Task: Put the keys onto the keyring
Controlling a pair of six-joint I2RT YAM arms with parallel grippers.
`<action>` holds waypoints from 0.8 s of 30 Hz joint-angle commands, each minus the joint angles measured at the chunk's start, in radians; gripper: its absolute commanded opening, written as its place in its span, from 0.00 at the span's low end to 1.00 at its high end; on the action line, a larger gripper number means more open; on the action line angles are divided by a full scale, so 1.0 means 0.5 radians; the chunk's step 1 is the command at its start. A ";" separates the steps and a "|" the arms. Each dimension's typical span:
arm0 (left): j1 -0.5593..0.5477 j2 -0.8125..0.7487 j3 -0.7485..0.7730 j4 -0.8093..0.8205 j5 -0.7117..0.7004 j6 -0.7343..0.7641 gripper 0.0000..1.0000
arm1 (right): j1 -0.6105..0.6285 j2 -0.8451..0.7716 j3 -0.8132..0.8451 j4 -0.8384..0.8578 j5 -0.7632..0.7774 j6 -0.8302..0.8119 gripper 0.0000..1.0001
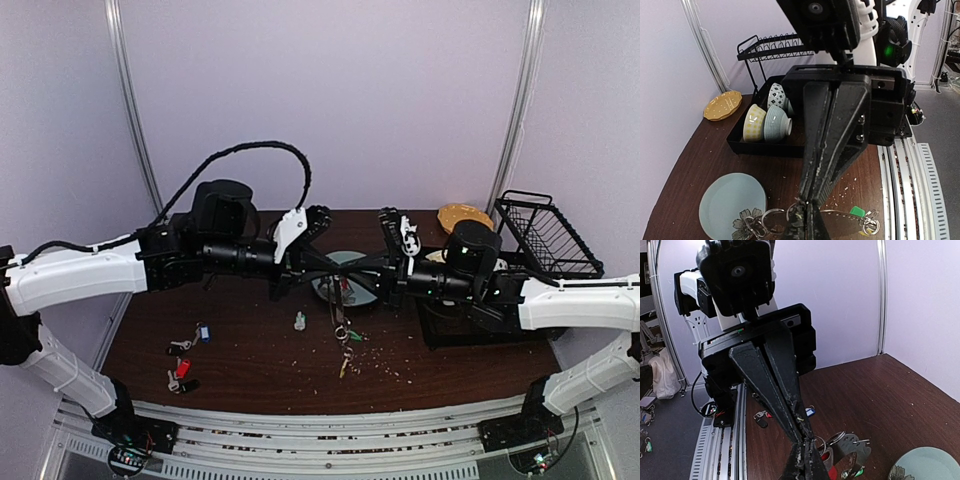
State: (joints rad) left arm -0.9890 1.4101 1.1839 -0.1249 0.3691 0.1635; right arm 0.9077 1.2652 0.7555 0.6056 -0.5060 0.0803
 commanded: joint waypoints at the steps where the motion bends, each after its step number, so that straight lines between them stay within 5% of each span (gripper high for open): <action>1: -0.004 0.009 -0.127 0.208 -0.055 0.014 0.00 | 0.012 0.015 0.051 -0.094 -0.046 -0.123 0.00; 17: -0.006 0.302 -0.336 0.301 -0.278 0.175 0.00 | -0.011 0.283 -0.128 -0.049 -0.127 -0.247 0.22; 24: -0.007 0.244 -0.293 0.207 -0.324 0.235 0.00 | -0.227 0.247 -0.128 -0.191 -0.458 -0.263 0.26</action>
State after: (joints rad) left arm -0.9894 1.5593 1.0172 -0.0036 0.2279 0.2459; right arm 0.8448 1.4055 0.6941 0.5423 -0.6361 -0.0303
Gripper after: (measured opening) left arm 0.005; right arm 0.259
